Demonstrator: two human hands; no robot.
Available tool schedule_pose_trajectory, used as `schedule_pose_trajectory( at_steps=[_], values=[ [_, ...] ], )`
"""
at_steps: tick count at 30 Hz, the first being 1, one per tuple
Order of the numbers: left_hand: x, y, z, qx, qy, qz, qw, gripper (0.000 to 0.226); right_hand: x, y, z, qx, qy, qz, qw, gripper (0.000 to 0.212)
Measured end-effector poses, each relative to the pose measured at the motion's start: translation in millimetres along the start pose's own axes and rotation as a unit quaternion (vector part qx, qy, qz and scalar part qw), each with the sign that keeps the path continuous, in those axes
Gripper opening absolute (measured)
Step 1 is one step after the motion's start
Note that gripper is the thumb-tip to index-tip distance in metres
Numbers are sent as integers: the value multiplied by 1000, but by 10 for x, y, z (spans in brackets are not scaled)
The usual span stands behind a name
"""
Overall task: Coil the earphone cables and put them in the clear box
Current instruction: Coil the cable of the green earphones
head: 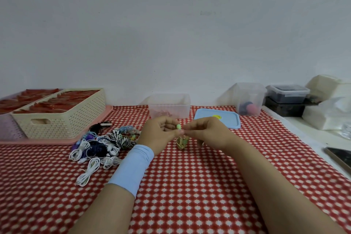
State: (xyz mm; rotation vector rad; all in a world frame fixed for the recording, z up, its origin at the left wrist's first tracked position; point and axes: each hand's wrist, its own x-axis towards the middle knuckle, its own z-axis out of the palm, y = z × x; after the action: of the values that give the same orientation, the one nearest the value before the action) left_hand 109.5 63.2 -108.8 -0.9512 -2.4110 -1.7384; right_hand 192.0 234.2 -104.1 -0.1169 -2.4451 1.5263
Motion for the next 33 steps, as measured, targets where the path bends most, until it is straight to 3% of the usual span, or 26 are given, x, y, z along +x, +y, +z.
schedule_pose_trajectory(
  at_steps=[6, 13, 19, 22, 27, 33],
  values=[
    [0, -23, -35, 14, 10, 11, 1000, 26, -6, -34, 59, -119, -23, 23, 992, 12],
    [22, -83, -46, 27, 3, 0, 1000, 33, 21, -75, 226, -216, 10, 29, 976, 25],
    [42, -104, -54, 32, -12, -7, 999, 23, 47, -131, 272, -222, 6, 33, 974, 19],
    [175, -45, -96, 37, 3, -19, 999, 19, 120, -171, 197, -161, 7, 65, 985, 13],
    [701, 232, -293, 27, 20, -36, 999, 20, 499, -445, -115, -118, 91, 31, 988, 9],
    [1277, 321, -359, 158, -21, -33, 987, 19, 1167, -603, -322, -287, 94, -26, 953, 2]
  ],
)
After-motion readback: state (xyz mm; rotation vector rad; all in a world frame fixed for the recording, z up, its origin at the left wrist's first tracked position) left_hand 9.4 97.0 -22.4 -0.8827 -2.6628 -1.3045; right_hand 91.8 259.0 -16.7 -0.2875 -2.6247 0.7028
